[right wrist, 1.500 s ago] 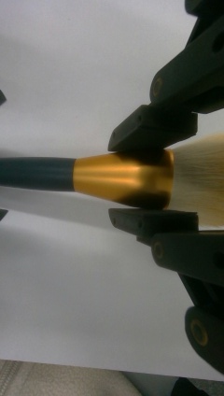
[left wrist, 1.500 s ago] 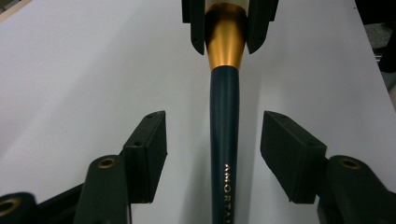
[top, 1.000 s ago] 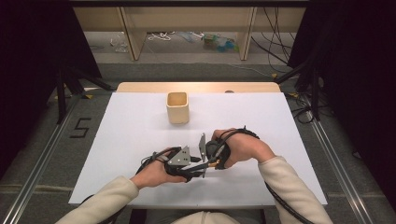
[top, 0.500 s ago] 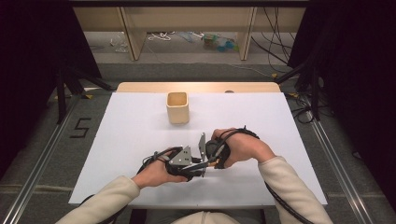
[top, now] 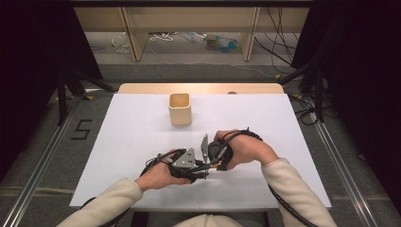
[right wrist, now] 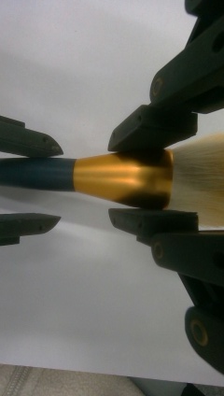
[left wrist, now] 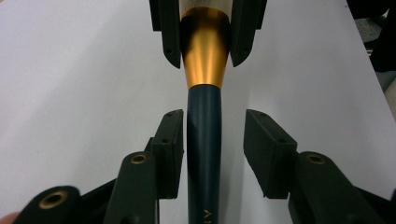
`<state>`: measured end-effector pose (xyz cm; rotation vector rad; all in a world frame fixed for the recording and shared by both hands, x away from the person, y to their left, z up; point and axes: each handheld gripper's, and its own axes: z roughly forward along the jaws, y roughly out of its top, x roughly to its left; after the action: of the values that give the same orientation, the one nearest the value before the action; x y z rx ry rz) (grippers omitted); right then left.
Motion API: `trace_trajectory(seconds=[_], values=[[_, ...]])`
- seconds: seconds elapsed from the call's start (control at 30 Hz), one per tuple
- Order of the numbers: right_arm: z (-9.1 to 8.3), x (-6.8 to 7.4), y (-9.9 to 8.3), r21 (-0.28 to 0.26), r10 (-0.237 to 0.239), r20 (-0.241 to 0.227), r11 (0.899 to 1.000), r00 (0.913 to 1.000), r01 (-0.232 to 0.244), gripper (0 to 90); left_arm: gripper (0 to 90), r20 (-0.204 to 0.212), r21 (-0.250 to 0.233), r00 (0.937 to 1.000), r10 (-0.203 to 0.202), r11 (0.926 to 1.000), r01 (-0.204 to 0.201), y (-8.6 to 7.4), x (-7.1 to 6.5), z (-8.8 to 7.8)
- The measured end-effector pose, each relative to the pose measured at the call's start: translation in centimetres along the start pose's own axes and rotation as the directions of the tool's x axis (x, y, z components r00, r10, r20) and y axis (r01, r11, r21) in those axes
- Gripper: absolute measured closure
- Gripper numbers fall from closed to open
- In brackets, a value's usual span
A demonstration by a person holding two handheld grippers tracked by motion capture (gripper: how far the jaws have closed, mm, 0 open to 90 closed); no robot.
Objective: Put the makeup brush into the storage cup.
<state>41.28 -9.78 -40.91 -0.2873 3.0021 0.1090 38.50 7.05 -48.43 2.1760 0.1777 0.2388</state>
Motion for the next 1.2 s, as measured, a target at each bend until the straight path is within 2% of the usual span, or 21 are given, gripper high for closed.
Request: trace_trajectory(seconds=[0.03,0.07,0.13,0.27,0.3,0.4,0.57,0.63,0.73,0.8,0.83,0.87,0.97,1.2], values=[[-0.03,-0.02,-0.01,0.001,-0.003,0.003,1.000,1.0000,0.003,62.4,58.1,-0.002,-0.001,1.0000,-0.001,1.0000,0.001,0.00,0.00,0.02],[-0.03,0.00,-0.01,0.001,0.000,0.003,1.000,1.0000,0.000,62.4,58.3,-0.016,0.003,0.9997,0.019,0.9998,-0.019,0.04,0.15,-0.02],[0.01,-0.10,-0.06,-0.003,-0.012,0.000,1.000,0.9999,0.012,62.4,58.9,-0.016,0.003,0.9997,0.017,0.9999,-0.017,0.05,0.16,0.02],[0.00,0.01,-0.03,0.004,0.004,-0.001,1.000,1.0000,-0.004,62.4,60.4,-0.014,0.009,0.9999,0.010,0.9999,-0.010,0.08,0.16,0.04],[-0.06,0.14,0.02,0.011,0.026,-0.011,1.000,0.9996,-0.026,62.4,60.9,-0.016,0.011,0.9998,0.012,0.9999,-0.012,0.08,0.17,0.03],[-0.01,-0.11,-0.08,0.012,-0.013,-0.001,1.000,0.9999,0.013,62.4,62.3,-0.020,0.008,0.9998,0.006,0.9999,-0.006,0.10,0.21,0.01],[0.00,-0.16,-0.08,0.010,-0.018,-0.003,1.000,0.9998,0.018,62.4,65.6,-0.022,0.016,0.9998,-0.001,0.9999,0.001,0.12,0.33,-0.05],[0.03,0.01,-0.02,0.004,0.007,0.001,1.000,1.0000,-0.007,62.4,67.2,-0.028,0.015,0.9996,0.000,0.9999,0.000,0.14,0.35,-0.05],[0.02,0.02,-0.02,0.005,0.007,0.002,1.000,1.0000,-0.007,62.4,70.2,-0.035,0.017,0.9994,0.000,0.9999,0.001,0.16,0.35,-0.03],[0.01,0.03,-0.01,0.005,0.006,0.002,1.000,1.0000,-0.006,62.4,72.5,-0.013,0.020,0.9999,-0.006,0.9998,0.007,0.17,0.33,0.07],[-0.04,0.11,0.04,0.009,0.020,-0.009,1.000,0.9998,-0.020,62.4,72.9,-0.017,0.021,0.9998,-0.004,0.9998,0.004,0.19,0.31,0.08],[0.03,0.02,0.00,0.002,0.002,-0.001,1.000,1.0000,-0.002,62.4,73.2,-0.015,0.026,0.9999,-0.001,0.9997,0.001,0.22,0.32,0.08],[0.07,-0.05,-0.03,0.001,-0.011,-0.001,1.000,0.9999,0.011,62.4,73.6,-0.015,0.038,0.9999,0.008,0.9993,-0.007,0.29,0.33,0.04],[-0.04,0.03,0.03,0.002,0.000,0.005,1.000,1.0000,0.000,62.4,74.0,-0.019,0.028,0.9998,0.010,0.9996,-0.009,0.36,0.27,0.00]])
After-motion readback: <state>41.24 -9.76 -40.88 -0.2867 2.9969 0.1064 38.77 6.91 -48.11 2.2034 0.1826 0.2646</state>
